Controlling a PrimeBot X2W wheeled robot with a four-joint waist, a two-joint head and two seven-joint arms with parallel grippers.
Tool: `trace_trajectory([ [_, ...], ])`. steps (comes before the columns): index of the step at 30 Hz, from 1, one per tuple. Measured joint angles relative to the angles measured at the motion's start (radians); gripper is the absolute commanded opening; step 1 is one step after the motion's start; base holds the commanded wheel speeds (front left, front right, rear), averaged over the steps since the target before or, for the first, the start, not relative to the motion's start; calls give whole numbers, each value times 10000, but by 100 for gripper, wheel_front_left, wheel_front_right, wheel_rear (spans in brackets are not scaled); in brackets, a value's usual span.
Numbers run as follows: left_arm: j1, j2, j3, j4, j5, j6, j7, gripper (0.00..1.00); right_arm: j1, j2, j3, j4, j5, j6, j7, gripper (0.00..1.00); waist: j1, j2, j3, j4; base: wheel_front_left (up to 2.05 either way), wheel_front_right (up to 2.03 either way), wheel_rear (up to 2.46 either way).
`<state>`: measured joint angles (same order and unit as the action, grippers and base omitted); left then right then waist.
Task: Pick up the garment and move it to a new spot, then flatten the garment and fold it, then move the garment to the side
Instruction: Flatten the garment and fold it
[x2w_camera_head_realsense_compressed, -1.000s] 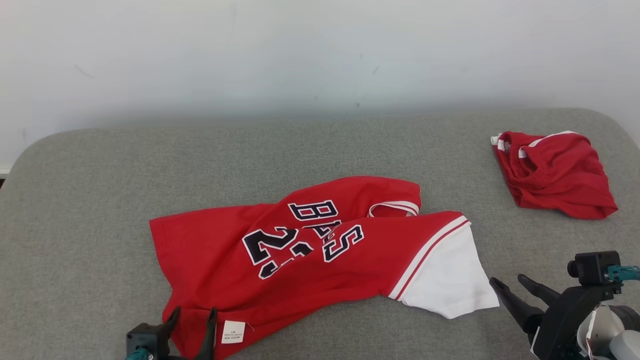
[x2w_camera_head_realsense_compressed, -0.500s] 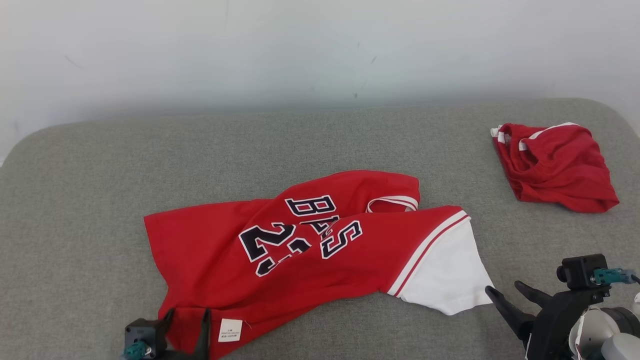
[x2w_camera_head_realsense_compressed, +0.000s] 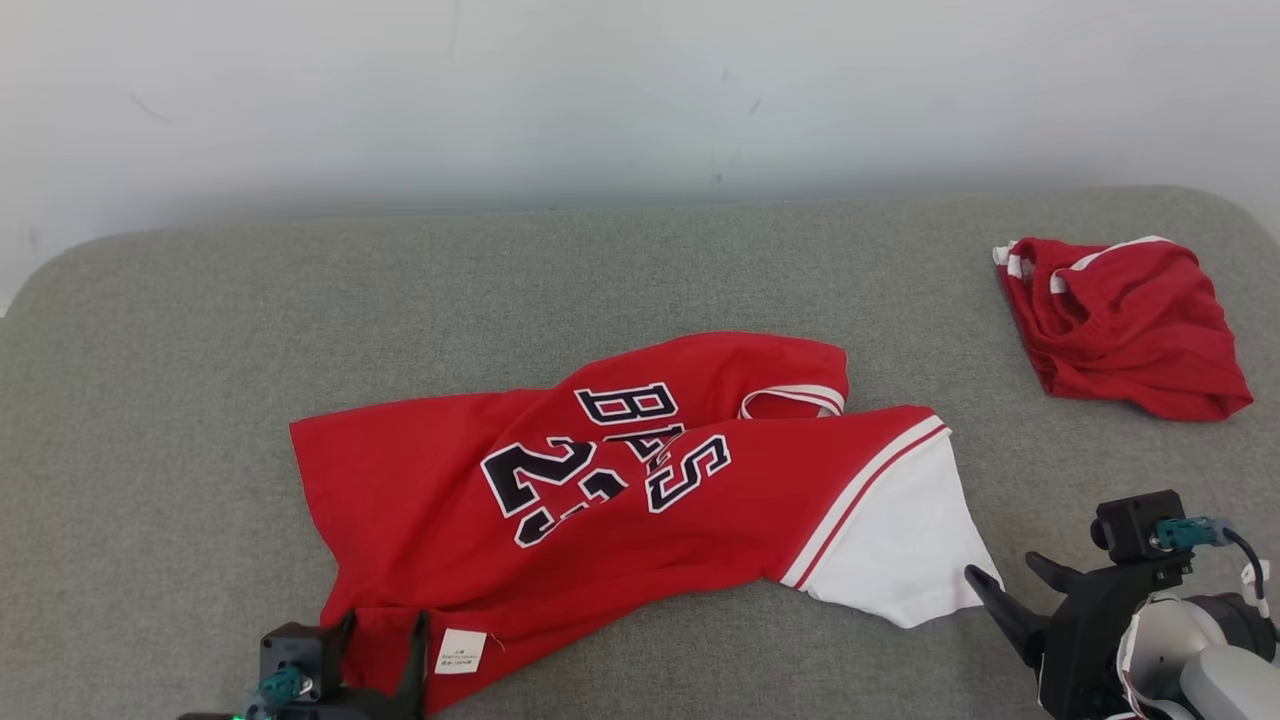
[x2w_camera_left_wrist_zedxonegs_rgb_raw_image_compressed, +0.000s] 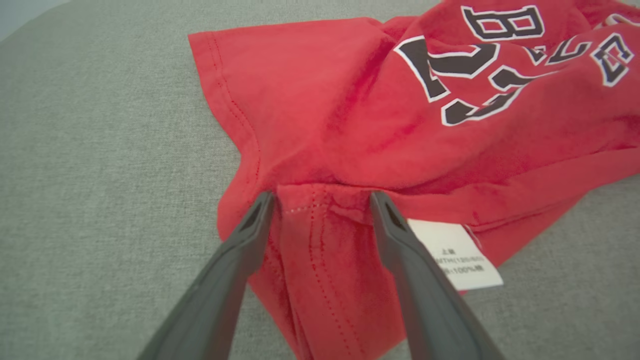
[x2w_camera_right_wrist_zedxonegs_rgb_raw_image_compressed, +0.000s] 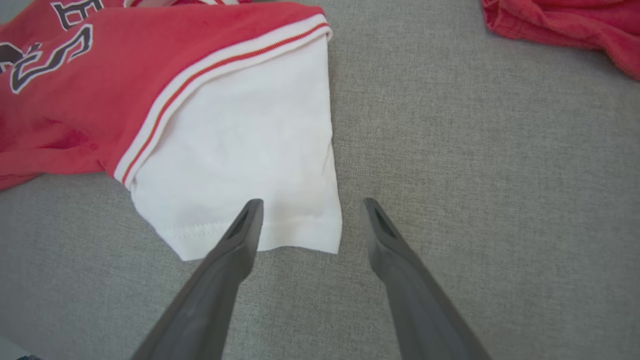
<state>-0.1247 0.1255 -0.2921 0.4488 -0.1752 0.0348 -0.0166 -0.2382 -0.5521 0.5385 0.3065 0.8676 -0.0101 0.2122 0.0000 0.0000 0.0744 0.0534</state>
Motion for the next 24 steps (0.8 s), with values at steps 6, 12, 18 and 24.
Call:
trace_trajectory([
  [6,-81,-21,-59,59,2,2,71,53,-193,151,192,374,-127,-2,92,90,0,-1,58,42,0,0,0],
  [12,-102,-42,-100,176,2,0,171,0,-220,267,431,784,-259,15,257,0,0,0,104,94,0,0,0],
  [18,-103,-52,-140,17,169,17,142,0,-446,483,261,915,-199,123,29,0,0,0,57,128,0,0,0],
  [24,-68,13,-90,-518,199,180,-109,0,-461,491,-272,989,159,276,-456,0,0,0,-93,135,0,0,0],
])
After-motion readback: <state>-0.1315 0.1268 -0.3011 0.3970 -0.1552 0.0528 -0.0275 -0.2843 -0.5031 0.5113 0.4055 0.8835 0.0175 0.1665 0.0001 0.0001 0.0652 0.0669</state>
